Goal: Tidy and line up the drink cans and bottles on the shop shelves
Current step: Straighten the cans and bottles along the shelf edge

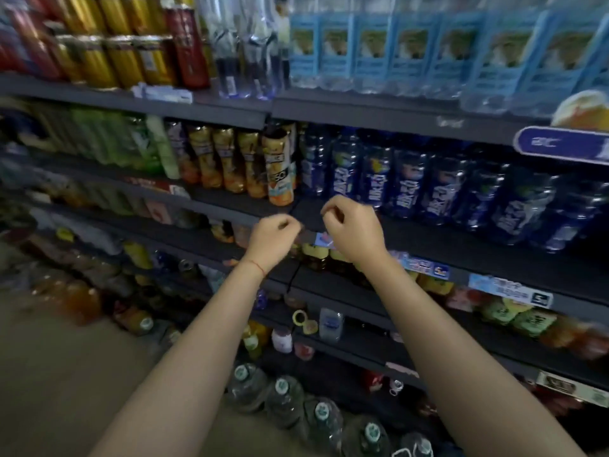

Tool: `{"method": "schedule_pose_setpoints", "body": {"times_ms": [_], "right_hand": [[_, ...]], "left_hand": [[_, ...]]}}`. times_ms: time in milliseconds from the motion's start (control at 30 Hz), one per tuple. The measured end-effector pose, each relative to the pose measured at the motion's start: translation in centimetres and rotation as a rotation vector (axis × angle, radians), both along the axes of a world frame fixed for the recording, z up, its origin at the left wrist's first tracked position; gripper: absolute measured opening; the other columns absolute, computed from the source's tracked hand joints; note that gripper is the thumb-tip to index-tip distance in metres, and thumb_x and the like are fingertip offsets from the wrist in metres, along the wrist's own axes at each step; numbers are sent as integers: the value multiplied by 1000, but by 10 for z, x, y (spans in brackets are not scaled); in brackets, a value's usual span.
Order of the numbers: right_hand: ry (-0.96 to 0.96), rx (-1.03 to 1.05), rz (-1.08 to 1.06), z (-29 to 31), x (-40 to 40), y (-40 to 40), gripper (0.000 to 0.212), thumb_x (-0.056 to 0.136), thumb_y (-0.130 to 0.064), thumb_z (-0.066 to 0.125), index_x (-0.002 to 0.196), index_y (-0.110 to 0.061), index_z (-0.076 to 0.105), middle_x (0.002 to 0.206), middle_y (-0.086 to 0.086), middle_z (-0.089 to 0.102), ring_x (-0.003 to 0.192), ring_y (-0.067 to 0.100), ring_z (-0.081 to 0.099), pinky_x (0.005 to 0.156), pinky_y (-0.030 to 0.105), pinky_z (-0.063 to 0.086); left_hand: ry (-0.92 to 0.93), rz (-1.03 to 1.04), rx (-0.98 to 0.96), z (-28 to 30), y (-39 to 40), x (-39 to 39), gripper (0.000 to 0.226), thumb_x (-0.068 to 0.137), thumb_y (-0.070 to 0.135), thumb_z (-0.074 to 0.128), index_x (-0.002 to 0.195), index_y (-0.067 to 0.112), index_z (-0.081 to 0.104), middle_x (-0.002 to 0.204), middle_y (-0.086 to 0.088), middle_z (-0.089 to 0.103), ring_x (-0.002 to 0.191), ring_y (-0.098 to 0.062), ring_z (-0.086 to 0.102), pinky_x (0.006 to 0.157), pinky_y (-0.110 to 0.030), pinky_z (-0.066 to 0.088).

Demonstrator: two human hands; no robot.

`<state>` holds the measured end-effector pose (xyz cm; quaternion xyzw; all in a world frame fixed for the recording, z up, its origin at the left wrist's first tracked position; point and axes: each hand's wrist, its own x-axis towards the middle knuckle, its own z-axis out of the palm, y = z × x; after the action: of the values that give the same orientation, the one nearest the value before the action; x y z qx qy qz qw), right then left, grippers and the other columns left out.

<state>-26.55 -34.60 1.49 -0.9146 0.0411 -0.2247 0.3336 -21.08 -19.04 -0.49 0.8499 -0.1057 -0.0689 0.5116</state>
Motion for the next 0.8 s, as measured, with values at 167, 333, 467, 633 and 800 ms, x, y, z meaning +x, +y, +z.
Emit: {"method": "schedule_pose_setpoints", "body": {"times_ms": [167,333,467,633,800], "right_hand": [[344,194,126,-74,38,85,20,92,-13,50,92,-19,69,77,-3,68,74,20,66,71,39,55],[644,227,209,-126,87,188,25,97,-17,51,80,-24,66,72,-2,69,63,19,66,67,37,55],[724,415,158,-155,127,277,21,99,-19,54,85,-17,70,70,0,69,61,15,64,60,33,54],[691,694,-6,-164,173,365,19,100,-15,54,89,-13,69,75,6,70,57,14,61,54,27,47],[612,818,-72,-161,231,423,21,100,-12,50,89,-10,68,71,8,67,58,18,59,56,29,48]], "left_hand": [[253,66,-45,-68,94,21,25,99,16,46,97,11,70,80,-8,72,61,-19,65,52,-24,47],[404,174,-149,-113,200,62,24,100,18,46,98,10,69,83,-11,72,61,-19,65,59,-28,50],[473,288,-244,-142,283,98,17,97,21,55,93,12,69,79,-9,72,65,-19,66,63,-32,52],[502,375,-313,-156,372,136,15,95,18,59,90,7,68,71,-6,67,58,-17,61,59,-30,47],[458,441,-392,-150,437,184,14,94,15,62,83,8,68,67,-6,64,57,-19,60,56,-30,47]]}}
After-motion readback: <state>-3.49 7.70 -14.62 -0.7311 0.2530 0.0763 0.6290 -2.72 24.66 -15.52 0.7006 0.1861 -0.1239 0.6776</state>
